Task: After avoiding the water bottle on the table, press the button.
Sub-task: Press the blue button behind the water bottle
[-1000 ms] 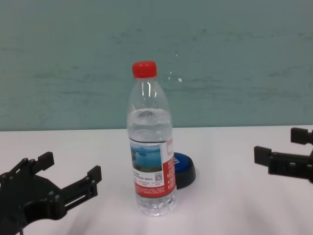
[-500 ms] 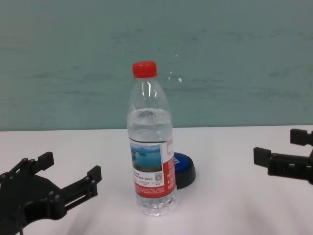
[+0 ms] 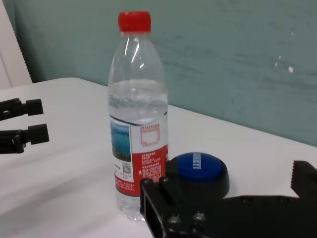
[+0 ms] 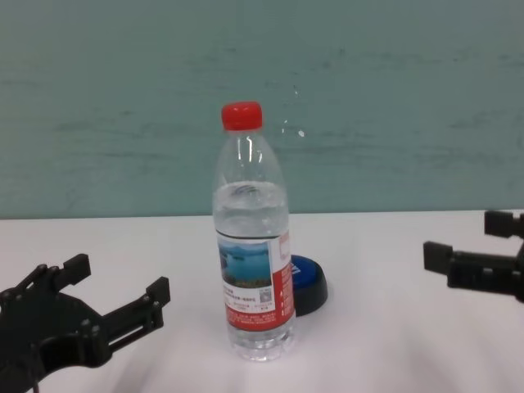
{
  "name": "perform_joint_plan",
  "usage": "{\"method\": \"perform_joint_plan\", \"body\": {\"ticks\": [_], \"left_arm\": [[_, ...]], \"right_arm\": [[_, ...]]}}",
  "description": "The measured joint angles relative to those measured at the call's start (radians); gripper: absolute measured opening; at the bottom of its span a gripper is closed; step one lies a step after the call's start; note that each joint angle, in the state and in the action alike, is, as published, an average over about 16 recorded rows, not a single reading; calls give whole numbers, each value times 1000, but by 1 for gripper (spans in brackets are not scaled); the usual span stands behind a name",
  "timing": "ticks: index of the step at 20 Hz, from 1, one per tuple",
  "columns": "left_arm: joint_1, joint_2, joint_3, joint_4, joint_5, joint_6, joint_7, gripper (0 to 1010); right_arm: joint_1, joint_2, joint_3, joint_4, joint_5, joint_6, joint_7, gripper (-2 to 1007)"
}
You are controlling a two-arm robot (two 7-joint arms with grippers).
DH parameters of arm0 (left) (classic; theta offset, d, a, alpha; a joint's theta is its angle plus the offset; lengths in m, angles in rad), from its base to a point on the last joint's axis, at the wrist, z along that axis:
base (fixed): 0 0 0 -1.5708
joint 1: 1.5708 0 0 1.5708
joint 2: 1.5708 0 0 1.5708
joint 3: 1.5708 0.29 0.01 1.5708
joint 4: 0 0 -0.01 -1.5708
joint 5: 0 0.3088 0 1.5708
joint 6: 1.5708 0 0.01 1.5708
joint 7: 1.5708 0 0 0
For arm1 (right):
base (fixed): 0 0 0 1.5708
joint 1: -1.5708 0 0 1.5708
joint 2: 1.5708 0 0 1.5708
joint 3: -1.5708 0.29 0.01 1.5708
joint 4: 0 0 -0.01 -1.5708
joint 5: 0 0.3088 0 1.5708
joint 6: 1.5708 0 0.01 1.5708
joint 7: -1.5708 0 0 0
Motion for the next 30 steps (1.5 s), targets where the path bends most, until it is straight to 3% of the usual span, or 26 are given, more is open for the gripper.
{"method": "perform_joint_plan", "body": {"ticks": [10,17,22,30], "left_arm": [[0,0,0,0,0,0,0,1000],[0,0,0,0,0,0,0,1000],[0,0,0,0,0,0,0,1000],[0,0,0,0,0,0,0,1000]], "right_arm": [[57,27,18,17,30,0,23,1004],[124,42,24,69,61,-6,42,1004],[188,38,2,140,76,-12,60,1004],[301,9,-60,277,85,-22,91,1004]]}}
